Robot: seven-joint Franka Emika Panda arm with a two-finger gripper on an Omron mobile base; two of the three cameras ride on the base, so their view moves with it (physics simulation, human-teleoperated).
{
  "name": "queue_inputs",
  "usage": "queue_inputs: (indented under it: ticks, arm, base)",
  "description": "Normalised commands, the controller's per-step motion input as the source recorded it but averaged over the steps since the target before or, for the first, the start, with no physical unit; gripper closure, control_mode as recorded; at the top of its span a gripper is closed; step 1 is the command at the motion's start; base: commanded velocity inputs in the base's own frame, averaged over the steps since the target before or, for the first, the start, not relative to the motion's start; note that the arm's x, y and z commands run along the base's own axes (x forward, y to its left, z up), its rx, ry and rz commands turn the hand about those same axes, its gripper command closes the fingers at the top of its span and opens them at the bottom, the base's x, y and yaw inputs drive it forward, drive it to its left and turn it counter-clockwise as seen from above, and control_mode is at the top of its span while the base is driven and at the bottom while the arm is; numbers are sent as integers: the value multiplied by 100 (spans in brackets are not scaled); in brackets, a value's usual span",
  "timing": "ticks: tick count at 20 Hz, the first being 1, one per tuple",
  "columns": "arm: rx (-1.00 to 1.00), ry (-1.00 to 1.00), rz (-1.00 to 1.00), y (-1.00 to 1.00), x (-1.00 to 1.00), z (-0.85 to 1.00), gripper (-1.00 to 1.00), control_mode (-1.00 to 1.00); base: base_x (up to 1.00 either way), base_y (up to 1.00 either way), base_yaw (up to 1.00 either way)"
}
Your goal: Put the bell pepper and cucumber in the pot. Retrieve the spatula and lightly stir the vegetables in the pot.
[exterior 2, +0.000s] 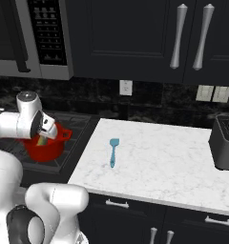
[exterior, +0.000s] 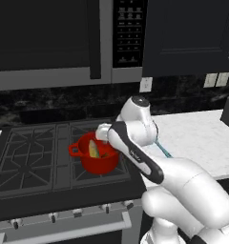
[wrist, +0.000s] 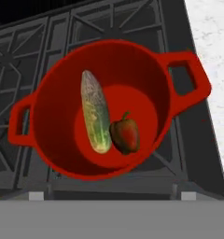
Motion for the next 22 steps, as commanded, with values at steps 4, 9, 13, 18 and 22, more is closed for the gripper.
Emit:
queue_inputs:
  ticks: [4, 9, 13, 18, 22]
  arm:
    - [0, -2, -5, -98, -67, 61, -100, -100]
    - [-6, 0, -16, -100, 5, 14, -100, -100]
    - [-9, 0, -12, -100, 32, -4, -100, -100]
    - [-15, 0, -7, -96, 31, -14, -100, -100]
    - [-17, 0, -1, -68, 8, -42, -100, -100]
  base:
    - [0, 0, 0]
    - [0, 0, 0]
    - [0, 0, 0]
    - [0, 0, 0]
    - [0, 0, 0]
